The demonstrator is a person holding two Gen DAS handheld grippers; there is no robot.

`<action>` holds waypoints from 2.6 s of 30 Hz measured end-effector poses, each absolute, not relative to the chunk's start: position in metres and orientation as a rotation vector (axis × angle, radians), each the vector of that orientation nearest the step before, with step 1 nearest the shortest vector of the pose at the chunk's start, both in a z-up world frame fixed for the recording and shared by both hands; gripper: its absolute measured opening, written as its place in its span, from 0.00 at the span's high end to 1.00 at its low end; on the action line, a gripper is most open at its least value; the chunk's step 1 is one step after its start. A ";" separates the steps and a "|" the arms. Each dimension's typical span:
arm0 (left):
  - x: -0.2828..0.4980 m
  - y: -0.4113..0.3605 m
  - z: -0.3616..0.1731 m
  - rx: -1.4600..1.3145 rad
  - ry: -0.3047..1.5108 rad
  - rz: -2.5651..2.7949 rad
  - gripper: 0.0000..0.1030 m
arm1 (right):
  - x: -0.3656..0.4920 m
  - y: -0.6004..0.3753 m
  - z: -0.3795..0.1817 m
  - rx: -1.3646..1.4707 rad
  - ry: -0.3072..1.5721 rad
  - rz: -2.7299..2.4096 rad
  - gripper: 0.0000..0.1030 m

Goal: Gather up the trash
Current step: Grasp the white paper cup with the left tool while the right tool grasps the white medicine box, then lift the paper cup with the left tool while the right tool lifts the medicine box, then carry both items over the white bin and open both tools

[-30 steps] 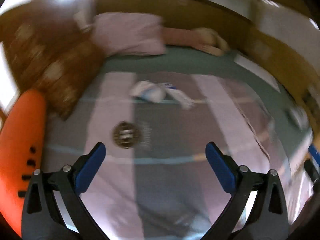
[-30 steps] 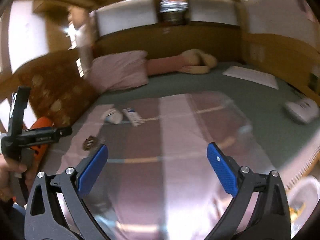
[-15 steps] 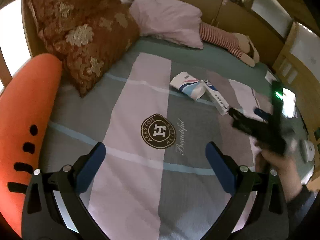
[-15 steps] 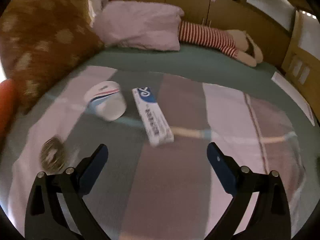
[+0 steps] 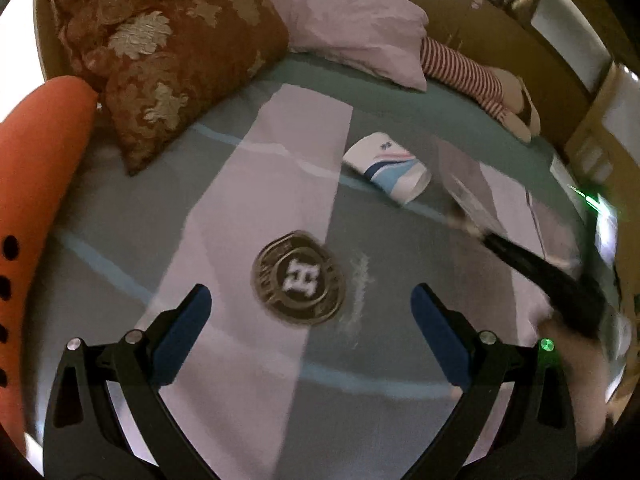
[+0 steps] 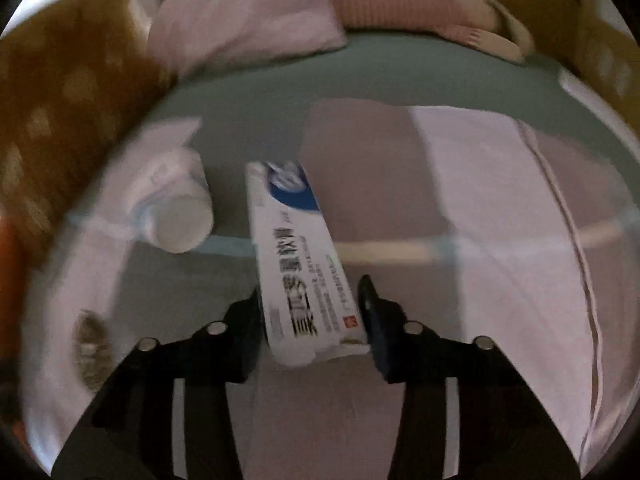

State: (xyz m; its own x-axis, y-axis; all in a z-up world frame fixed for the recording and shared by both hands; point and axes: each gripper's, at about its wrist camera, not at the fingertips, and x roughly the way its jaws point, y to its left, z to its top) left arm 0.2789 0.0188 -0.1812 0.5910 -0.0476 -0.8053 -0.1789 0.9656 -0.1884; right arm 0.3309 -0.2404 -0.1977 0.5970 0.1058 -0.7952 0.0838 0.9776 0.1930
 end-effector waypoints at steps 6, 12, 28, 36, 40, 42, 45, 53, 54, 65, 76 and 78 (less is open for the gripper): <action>0.349 -0.015 -0.195 -0.356 0.982 0.090 0.03 | 0.244 -0.259 -0.147 0.334 0.788 0.013 0.65; 0.424 -0.034 -0.231 -0.509 1.086 0.089 0.03 | 0.245 -0.259 -0.141 0.286 0.740 0.002 0.65; 0.481 -0.026 -0.261 -0.448 1.091 0.051 0.42 | 0.258 -0.253 -0.147 0.314 0.758 0.071 0.65; 0.393 -0.025 -0.219 -0.154 0.990 -0.086 0.42 | 0.252 -0.246 -0.135 0.302 0.730 0.086 0.65; 0.321 -0.019 -0.178 -0.071 0.925 -0.133 0.42 | 0.238 -0.230 -0.119 0.232 0.695 0.107 0.65; 0.280 -0.010 -0.154 -0.068 0.890 -0.131 0.42 | 0.228 -0.223 -0.111 0.201 0.680 0.109 0.65; 0.226 -0.004 -0.126 -0.045 0.818 -0.143 0.41 | 0.204 -0.212 -0.098 0.168 0.652 0.115 0.65; 0.136 0.002 -0.122 -0.054 0.768 -0.173 0.41 | 0.121 -0.199 -0.113 0.157 0.677 0.117 0.65; 0.131 -0.001 -0.123 -0.044 0.769 -0.183 0.41 | 0.116 -0.197 -0.113 0.150 0.677 0.113 0.65; 0.119 -0.017 -0.125 -0.008 0.755 -0.222 0.41 | 0.058 -0.216 -0.097 0.184 0.601 0.053 0.65; 0.081 -0.139 -0.094 0.076 0.707 -0.594 0.41 | -0.122 -0.390 -0.047 0.366 0.469 -0.205 0.65; 0.070 -0.172 -0.088 0.090 0.717 -0.684 0.41 | -0.159 -0.419 -0.048 0.371 0.456 -0.303 0.65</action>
